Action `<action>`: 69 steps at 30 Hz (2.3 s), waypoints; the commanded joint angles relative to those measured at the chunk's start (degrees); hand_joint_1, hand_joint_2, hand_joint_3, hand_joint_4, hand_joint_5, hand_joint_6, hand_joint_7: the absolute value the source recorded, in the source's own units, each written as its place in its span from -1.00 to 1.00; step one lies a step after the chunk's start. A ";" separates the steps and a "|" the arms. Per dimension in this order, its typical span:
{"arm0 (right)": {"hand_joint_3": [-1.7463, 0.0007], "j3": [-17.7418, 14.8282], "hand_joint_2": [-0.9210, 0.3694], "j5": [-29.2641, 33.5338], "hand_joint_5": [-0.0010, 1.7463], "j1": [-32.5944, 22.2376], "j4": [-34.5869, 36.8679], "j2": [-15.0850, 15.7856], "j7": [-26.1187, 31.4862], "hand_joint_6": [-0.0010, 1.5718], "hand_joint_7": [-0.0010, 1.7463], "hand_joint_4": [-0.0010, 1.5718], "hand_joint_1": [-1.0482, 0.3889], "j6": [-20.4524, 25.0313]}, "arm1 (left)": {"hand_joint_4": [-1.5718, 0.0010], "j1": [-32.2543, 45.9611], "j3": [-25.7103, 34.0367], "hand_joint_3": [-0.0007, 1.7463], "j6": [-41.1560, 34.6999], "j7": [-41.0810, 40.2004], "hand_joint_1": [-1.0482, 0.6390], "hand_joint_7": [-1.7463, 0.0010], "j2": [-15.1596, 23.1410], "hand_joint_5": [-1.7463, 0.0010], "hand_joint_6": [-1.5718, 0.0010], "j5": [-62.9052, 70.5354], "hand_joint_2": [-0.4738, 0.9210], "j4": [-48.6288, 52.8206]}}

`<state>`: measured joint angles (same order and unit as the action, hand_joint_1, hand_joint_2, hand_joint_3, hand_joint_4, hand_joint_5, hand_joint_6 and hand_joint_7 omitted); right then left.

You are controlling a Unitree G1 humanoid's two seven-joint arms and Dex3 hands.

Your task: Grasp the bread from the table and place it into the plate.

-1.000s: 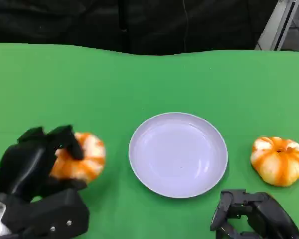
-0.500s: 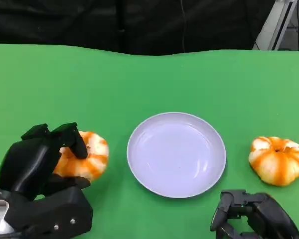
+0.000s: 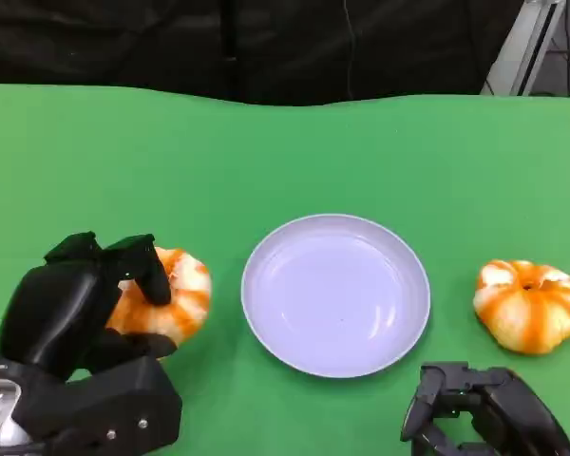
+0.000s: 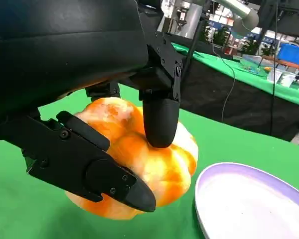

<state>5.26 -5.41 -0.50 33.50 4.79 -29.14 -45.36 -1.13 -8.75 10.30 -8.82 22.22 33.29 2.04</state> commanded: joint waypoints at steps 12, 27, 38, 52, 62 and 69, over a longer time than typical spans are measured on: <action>0.00 -0.28 -0.61 -0.17 0.65 -0.29 0.10 0.55 0.25 0.08 0.36 0.05 0.32 -0.42 | 0.10 0.01 0.52 -1.00 -0.30 0.51 0.10 -0.93 0.22 -1.00 0.31 -0.02 0.84 -0.60; -0.04 0.05 -0.58 1.20 0.67 -0.03 0.59 0.16 1.85 0.08 0.36 0.06 0.30 -0.76 | 0.13 -6.67 -4.83 -1.00 -1.20 3.87 0.17 -0.98 -5.41 -1.00 0.36 2.01 0.81 -5.98; -0.08 0.14 -0.56 1.37 0.64 0.33 1.70 -0.22 2.13 0.10 0.36 0.08 0.32 -1.95 | 0.13 -11.05 -8.55 -0.98 0.54 4.35 0.09 -0.98 -8.21 -1.00 0.37 2.59 0.87 -2.99; -0.11 0.12 -0.54 1.33 0.63 0.12 1.62 -0.09 2.09 0.10 0.36 0.07 0.32 -1.81 | 0.14 -12.17 -9.20 -0.99 1.19 3.89 0.10 -0.97 -8.90 -1.00 0.37 2.85 0.85 -1.62; -0.08 0.27 -0.56 1.78 0.62 0.08 1.44 -0.29 2.58 0.11 0.34 0.08 0.33 -1.72 | 0.15 -15.36 -10.85 -1.00 2.54 3.41 0.16 -0.91 -11.09 -1.00 0.34 2.53 0.81 5.17; -0.08 0.44 -0.56 2.30 0.63 -0.20 0.91 -0.21 3.27 0.10 0.35 0.09 0.31 -1.40 | 0.16 -17.74 -12.06 -0.99 5.02 0.79 0.16 -0.92 -12.37 -1.00 0.34 2.98 0.83 12.68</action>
<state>5.79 -3.14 -0.26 34.84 4.14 -26.31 -46.71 -17.16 -20.63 14.19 -6.38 9.82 35.80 12.59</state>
